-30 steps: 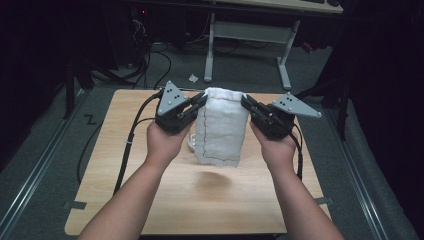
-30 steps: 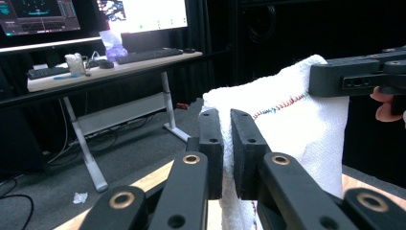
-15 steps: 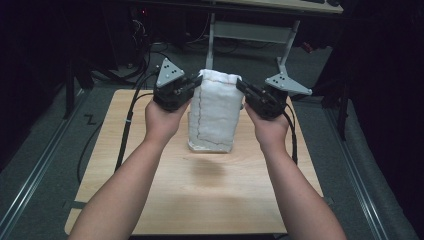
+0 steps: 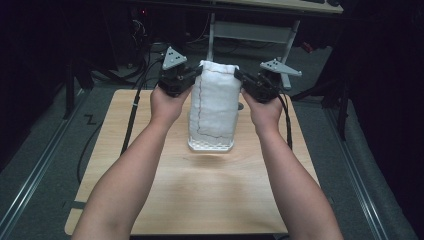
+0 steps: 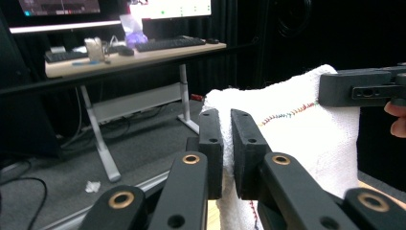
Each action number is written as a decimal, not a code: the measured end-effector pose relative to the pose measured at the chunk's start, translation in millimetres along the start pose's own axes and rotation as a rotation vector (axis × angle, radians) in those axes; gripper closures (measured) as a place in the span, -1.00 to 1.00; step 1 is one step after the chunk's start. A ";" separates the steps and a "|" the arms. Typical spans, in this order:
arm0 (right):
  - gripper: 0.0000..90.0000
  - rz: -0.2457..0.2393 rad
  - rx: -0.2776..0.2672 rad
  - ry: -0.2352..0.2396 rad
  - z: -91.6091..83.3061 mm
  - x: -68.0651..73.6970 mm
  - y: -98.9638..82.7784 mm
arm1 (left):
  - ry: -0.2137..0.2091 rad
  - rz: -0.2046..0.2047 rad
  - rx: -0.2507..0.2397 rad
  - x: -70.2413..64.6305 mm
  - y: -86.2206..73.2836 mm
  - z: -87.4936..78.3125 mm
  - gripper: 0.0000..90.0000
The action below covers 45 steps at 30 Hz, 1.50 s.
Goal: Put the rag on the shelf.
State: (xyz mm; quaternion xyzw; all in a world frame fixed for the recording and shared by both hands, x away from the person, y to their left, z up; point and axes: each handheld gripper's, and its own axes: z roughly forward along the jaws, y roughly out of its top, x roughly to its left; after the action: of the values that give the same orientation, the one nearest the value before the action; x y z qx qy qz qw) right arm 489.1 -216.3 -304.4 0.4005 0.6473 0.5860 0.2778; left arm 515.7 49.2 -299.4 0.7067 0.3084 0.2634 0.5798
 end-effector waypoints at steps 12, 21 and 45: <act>0.91 0.030 0.166 -0.001 56.2 -27.1 -15.7 | 0.041 -0.041 0.164 28.1 -36.8 41.9 0.86; 0.54 0.053 0.222 -0.037 72.2 -33.6 -37.4 | 0.053 -0.109 0.207 34.6 -50.7 50.7 0.38; 0.29 -0.059 0.211 -0.037 29.6 1.3 -51.7 | 0.045 -0.144 0.142 8.7 -54.9 -0.3 0.40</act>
State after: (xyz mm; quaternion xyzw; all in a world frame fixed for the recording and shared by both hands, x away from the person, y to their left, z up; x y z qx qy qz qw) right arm 503.0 -199.0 -359.7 0.4190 0.7116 0.4990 0.2629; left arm 514.2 63.4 -353.2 0.7160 0.3892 0.2143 0.5385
